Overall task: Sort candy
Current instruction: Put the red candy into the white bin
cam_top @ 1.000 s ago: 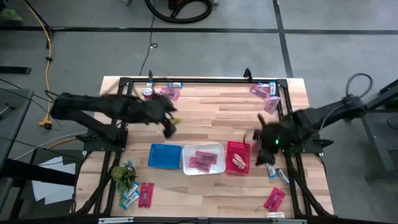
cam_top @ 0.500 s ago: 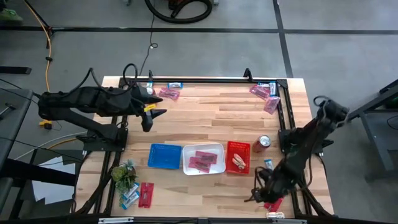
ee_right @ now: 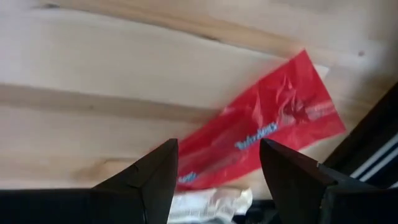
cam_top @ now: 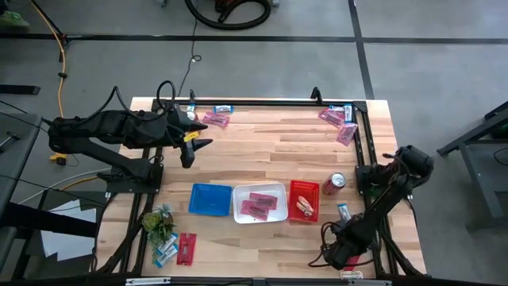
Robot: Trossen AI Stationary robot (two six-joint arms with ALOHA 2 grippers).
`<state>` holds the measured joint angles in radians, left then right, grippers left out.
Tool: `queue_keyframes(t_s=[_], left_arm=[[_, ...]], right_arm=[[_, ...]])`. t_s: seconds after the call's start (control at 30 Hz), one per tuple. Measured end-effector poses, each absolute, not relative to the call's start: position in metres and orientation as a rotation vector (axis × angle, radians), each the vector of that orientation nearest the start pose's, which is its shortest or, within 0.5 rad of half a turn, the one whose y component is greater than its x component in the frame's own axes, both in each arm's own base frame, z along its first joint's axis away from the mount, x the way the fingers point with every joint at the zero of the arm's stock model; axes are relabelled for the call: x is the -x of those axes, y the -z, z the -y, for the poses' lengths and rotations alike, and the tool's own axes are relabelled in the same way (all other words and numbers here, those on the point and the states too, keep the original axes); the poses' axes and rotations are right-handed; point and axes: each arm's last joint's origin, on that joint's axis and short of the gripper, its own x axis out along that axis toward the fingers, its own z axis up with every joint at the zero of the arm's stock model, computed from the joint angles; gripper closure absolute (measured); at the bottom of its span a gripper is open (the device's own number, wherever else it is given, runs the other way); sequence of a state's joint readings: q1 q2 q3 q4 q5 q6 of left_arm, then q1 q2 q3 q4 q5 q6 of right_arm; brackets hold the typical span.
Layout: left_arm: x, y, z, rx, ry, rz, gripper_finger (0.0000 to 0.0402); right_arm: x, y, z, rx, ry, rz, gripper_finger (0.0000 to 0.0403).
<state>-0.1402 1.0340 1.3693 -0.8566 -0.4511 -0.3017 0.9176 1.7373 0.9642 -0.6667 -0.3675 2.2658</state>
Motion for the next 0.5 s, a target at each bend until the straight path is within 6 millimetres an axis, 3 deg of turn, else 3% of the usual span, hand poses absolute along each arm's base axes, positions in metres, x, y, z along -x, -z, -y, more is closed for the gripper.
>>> queue_keyframes(t_s=[0.33,0.4,0.5], left_arm=[[-0.178,-0.421,0.012,0.151,-0.378,-0.447,0.0183],[-0.178,-0.421,0.012,0.150,-0.382,-0.446,0.0183],[-0.178,-0.421,0.012,0.135,-0.380,-0.448,0.0183]], right_arm=[[-0.164,-0.127,-0.246,-1.054,0.923,-1.735,0.0192],[-0.164,-0.127,-0.246,-1.024,0.898,-1.744,0.0220],[-0.163,-0.126,-0.245,-0.977,0.842,-1.776,0.0304]])
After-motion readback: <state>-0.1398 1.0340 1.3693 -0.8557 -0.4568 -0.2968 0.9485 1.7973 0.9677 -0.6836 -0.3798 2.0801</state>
